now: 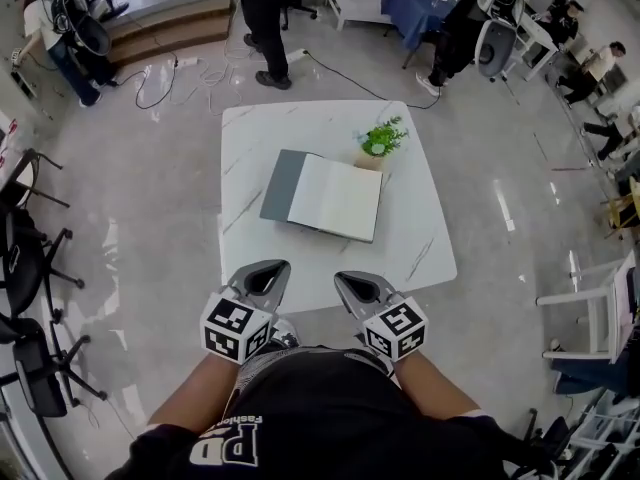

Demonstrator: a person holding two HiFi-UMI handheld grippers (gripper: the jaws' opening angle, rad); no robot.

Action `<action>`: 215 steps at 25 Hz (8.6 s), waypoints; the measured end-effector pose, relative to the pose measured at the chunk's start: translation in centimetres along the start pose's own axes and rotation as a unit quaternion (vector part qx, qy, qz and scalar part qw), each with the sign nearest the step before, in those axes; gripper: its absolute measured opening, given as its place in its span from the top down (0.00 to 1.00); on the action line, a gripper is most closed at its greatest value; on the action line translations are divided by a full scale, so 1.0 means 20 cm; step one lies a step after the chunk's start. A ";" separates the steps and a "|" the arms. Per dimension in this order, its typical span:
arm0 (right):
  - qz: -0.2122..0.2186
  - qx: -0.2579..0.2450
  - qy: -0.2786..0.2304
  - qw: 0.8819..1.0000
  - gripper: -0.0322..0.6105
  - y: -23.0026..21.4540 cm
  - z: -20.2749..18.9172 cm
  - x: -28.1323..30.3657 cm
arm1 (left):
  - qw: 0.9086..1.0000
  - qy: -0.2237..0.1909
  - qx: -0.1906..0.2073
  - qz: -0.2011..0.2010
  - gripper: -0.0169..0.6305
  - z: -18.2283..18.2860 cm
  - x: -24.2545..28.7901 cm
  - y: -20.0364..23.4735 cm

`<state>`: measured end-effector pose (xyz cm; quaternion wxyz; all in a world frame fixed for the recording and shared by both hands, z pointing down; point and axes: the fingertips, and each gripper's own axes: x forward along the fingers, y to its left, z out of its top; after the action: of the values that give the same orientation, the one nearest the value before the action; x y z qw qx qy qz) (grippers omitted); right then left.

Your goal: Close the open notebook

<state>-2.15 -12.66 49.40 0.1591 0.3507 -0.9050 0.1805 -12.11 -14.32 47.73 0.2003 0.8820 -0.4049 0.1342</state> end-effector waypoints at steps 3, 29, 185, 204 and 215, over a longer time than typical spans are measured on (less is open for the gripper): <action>-0.009 0.007 -0.001 1.000 0.95 0.00 0.02 0.06 | 1.000 0.003 0.003 -0.009 0.88 0.01 0.01 0.06; 0.030 -0.040 -0.006 0.999 0.95 -0.16 0.18 0.13 | 0.999 -0.008 -0.009 0.032 0.88 0.05 0.14 0.10; -0.032 -0.013 -0.019 0.999 0.95 -0.39 0.10 -0.05 | 0.851 -0.076 -0.519 0.030 0.78 -0.55 0.63 1.00; -0.012 -0.019 -0.015 1.000 0.95 -0.39 0.10 -0.05 | 0.884 -0.109 -0.454 0.022 0.87 -0.33 0.54 0.96; 0.003 -0.023 -0.015 1.000 0.95 -0.36 0.09 -0.05 | 0.914 -0.118 -0.389 0.003 0.87 -0.11 0.50 0.82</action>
<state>3.11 -17.85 48.94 0.1528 0.3471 -0.9123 0.1546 -18.55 -29.69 57.64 0.4782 0.7423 -0.4486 -0.1383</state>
